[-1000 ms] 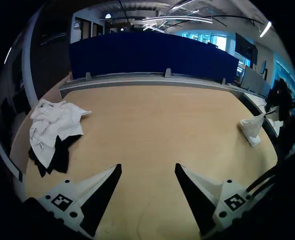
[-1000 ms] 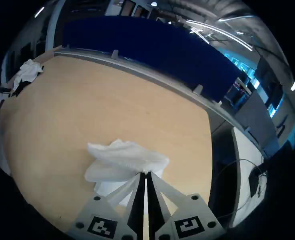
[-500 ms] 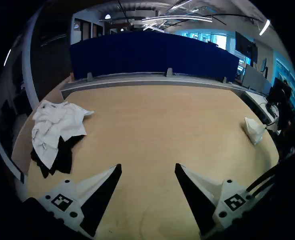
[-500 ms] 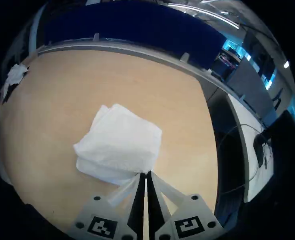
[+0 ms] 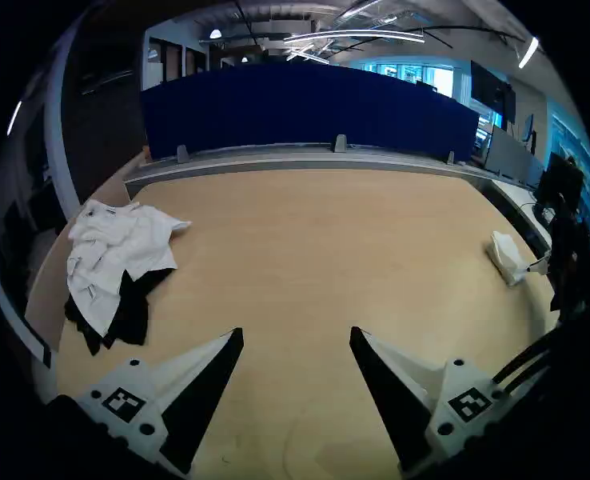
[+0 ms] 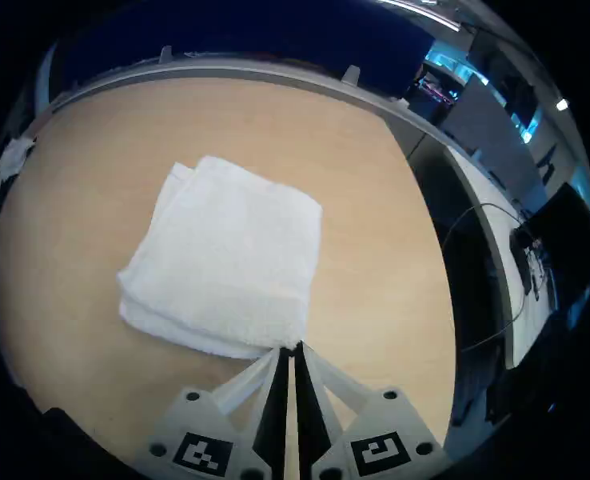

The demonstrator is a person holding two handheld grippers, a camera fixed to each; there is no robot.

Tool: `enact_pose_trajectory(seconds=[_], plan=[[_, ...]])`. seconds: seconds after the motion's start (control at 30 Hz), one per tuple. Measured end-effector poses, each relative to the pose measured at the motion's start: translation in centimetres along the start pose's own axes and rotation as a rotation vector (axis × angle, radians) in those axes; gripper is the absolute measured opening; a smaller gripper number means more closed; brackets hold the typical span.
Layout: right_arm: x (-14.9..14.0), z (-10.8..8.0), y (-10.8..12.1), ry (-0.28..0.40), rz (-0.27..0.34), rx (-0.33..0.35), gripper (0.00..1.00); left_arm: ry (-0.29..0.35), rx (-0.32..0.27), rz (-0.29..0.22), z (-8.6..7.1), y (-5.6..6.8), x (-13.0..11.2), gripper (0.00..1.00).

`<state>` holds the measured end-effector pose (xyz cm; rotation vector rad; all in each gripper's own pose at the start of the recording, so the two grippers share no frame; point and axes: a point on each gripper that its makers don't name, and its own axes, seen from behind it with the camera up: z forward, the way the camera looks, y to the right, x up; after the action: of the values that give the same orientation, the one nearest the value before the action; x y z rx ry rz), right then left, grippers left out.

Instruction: Fold towel

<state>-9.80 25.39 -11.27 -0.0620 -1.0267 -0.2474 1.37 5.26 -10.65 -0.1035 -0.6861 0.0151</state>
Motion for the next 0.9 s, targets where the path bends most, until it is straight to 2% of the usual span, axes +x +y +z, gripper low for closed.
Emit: enact_pose_trajectory(seconds=[0.23, 0.57, 0.7, 0.9], plan=[[-0.8, 0.7, -0.1, -0.018, 0.036, -0.010, 0.06, 0.000, 0.002, -0.001, 0.0, -0.1, -0.1, 0.99], [-0.9, 0.9, 0.1, -0.021, 0.052, -0.025, 0.19, 0.001, 0.004, 0.000, -0.1, -0.3, -0.1, 1.00], [-0.9, 0.8, 0.4, -0.014, 0.064, -0.035, 0.35, 0.002, 0.003, 0.001, -0.2, -0.3, -0.1, 0.99], [-0.8, 0.0, 1.1, 0.000, 0.057, -0.057, 0.74, 0.002, 0.002, -0.001, -0.3, -0.4, -0.1, 0.99]])
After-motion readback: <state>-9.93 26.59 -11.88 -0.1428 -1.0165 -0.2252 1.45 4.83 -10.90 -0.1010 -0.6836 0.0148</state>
